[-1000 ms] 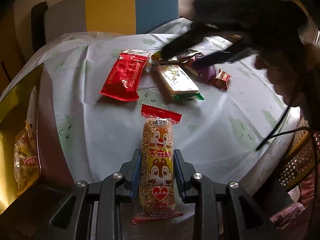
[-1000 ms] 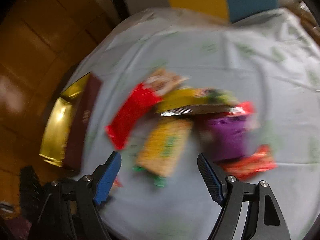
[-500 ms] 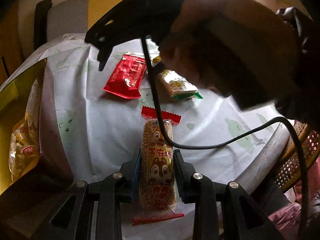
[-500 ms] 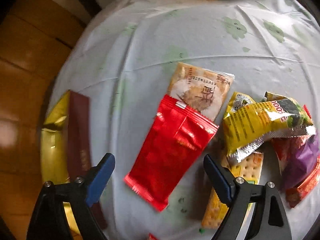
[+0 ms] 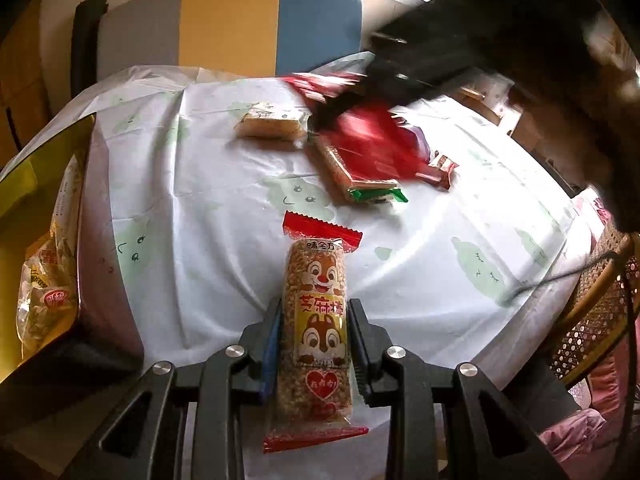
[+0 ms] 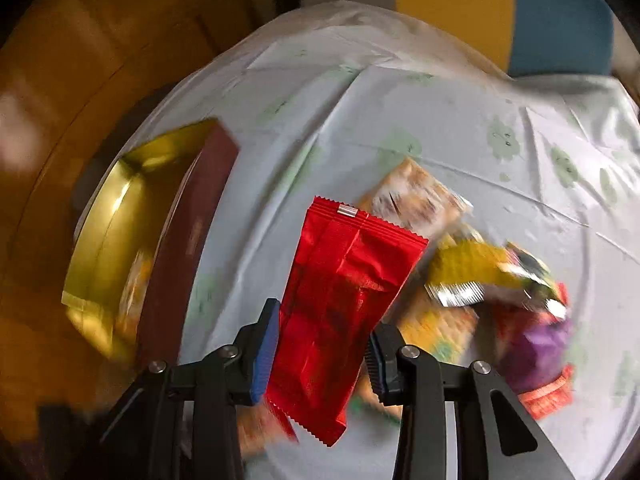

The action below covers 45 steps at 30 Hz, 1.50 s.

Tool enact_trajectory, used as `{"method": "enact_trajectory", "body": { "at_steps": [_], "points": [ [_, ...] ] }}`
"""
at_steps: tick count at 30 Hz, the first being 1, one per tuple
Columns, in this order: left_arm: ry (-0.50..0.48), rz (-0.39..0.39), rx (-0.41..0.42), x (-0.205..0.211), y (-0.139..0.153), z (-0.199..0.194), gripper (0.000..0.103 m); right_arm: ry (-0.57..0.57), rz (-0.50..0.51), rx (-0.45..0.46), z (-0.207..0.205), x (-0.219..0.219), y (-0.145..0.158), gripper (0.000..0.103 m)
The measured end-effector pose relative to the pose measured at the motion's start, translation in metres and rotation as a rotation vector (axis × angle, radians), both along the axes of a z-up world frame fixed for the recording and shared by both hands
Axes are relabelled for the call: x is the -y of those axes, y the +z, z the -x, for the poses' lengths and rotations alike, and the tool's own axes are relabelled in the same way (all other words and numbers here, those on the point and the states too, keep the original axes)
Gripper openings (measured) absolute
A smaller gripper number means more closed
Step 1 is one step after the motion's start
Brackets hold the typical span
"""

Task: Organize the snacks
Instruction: 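Carry the peanut bar into the gold tin and open the left gripper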

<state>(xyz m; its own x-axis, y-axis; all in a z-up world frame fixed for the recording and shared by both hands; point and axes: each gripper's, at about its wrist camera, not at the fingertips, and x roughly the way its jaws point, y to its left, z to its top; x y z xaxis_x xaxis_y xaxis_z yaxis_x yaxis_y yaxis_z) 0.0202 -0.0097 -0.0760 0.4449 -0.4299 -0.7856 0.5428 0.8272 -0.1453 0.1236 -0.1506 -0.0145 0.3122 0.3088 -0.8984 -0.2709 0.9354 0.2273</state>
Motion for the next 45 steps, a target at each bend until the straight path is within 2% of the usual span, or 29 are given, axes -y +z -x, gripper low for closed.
{"method": "enact_trajectory", "body": {
  "at_steps": [4,7,9,13,17,20,23,26,29,34,38,41,45],
  "points": [
    [0.006,-0.008,-0.004,0.003,0.0,-0.004,0.031,0.031,0.038,-0.047,0.043,0.031,-0.009,0.04],
    [0.011,0.004,-0.022,0.005,0.004,-0.007,0.031,0.033,0.107,-0.091,0.068,0.047,-0.026,0.04],
    [0.012,0.056,-0.056,0.0,0.011,-0.01,0.031,0.018,0.136,-0.109,0.078,0.052,-0.039,0.04],
    [0.03,0.157,-0.017,-0.016,0.046,-0.011,0.031,0.005,0.13,-0.089,0.084,0.057,-0.043,0.04],
    [0.157,0.274,0.014,-0.057,0.083,-0.028,0.031,0.039,0.17,-0.076,0.084,0.048,-0.049,0.042],
    [0.32,0.317,0.004,-0.101,0.096,-0.053,0.031,0.045,0.172,-0.061,0.088,0.049,-0.047,0.042],
    [0.464,0.281,-0.02,-0.138,0.095,-0.082,0.031,0.055,0.184,-0.051,0.09,0.041,-0.05,0.042],
    [0.559,0.242,-0.062,-0.168,0.084,-0.112,0.031,0.062,0.194,-0.043,0.086,0.033,-0.053,0.043],
    [0.615,0.216,-0.115,-0.188,0.066,-0.146,0.031,0.056,0.189,-0.043,0.091,0.033,-0.053,0.043],
    [0.647,0.193,-0.192,-0.2,0.036,-0.187,0.031,0.046,0.178,-0.046,0.086,0.036,-0.054,0.043],
    [0.644,0.178,-0.208,-0.198,0.025,-0.213,0.031,0.042,0.17,-0.049,0.084,0.038,-0.055,0.043],
    [0.655,0.19,-0.216,-0.198,0.024,-0.214,0.038,0.042,0.168,-0.049,0.084,0.038,-0.054,0.044],
    [0.684,0.168,-0.177,-0.198,0.034,-0.194,0.038,0.042,0.171,-0.048,0.085,0.037,-0.054,0.044]
  ]
}}
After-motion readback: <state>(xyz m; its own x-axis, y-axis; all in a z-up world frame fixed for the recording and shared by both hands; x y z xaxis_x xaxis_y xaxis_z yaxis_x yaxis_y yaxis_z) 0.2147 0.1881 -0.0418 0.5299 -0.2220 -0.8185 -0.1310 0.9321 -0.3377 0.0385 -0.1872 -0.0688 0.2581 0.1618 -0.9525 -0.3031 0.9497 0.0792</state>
